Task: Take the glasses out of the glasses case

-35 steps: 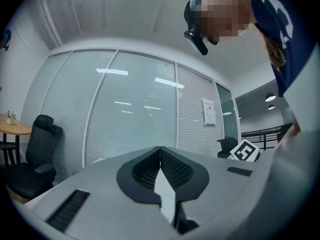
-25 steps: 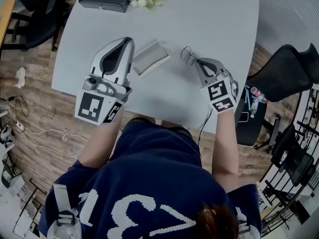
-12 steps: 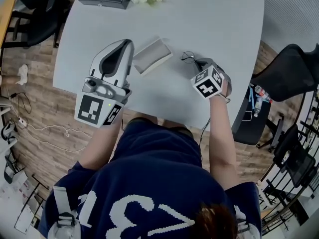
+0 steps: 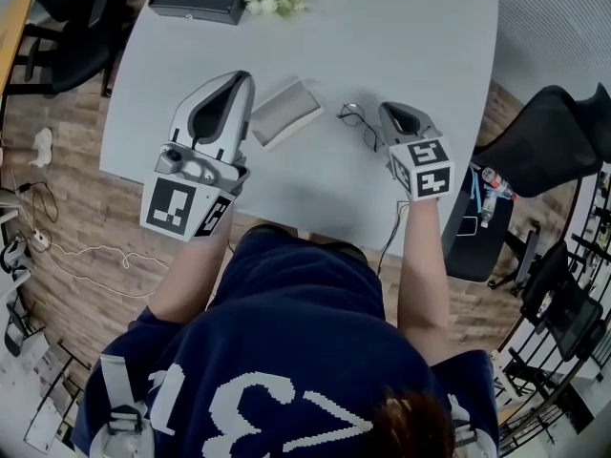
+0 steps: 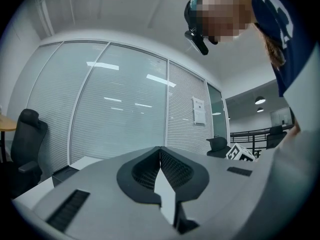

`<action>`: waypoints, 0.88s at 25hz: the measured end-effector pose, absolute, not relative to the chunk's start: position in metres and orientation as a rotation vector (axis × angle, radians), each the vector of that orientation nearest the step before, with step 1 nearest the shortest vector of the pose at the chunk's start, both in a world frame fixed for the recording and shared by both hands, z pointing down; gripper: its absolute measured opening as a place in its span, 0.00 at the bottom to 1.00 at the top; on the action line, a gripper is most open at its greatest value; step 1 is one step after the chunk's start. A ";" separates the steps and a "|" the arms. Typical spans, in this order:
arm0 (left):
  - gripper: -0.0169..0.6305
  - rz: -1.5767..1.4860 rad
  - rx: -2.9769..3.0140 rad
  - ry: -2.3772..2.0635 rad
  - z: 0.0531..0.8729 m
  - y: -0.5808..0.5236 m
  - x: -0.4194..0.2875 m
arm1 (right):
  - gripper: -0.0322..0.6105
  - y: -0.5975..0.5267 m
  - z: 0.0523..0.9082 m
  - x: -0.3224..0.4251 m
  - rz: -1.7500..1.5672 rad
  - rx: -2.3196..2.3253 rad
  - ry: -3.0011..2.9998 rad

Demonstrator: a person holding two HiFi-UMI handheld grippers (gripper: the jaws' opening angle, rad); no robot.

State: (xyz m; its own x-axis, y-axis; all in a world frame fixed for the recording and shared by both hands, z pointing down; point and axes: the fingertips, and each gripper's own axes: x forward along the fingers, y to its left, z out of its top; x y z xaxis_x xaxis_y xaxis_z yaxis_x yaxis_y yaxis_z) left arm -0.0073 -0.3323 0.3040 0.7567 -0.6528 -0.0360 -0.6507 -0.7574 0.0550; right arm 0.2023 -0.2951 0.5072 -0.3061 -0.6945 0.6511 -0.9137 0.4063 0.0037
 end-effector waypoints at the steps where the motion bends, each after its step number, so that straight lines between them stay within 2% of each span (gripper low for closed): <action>1: 0.05 -0.094 2.919 -1.075 0.299 -0.332 -0.004 | 0.09 -0.300 0.483 0.208 0.483 1.446 -2.143; 6: 0.05 -0.147 2.974 -1.063 0.274 -0.334 0.013 | 0.09 -0.307 0.366 0.230 0.286 1.791 -2.337; 11: 0.05 -0.196 3.020 -1.062 0.251 -0.332 0.020 | 0.09 -0.293 0.289 0.237 0.110 1.968 -2.443; 22: 0.05 -0.239 3.056 -1.061 0.233 -0.326 0.023 | 0.09 -0.267 0.227 0.233 -0.065 2.090 -2.465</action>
State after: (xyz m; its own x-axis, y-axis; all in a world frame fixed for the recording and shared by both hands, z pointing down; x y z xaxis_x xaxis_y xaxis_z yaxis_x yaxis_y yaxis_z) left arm 0.0232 -0.3261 0.2328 0.7757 -0.6073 -0.1717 -0.6224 -0.7812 -0.0484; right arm 0.2334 -0.2673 0.2274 -0.1617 -0.9822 -0.0951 -0.9859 0.1651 -0.0281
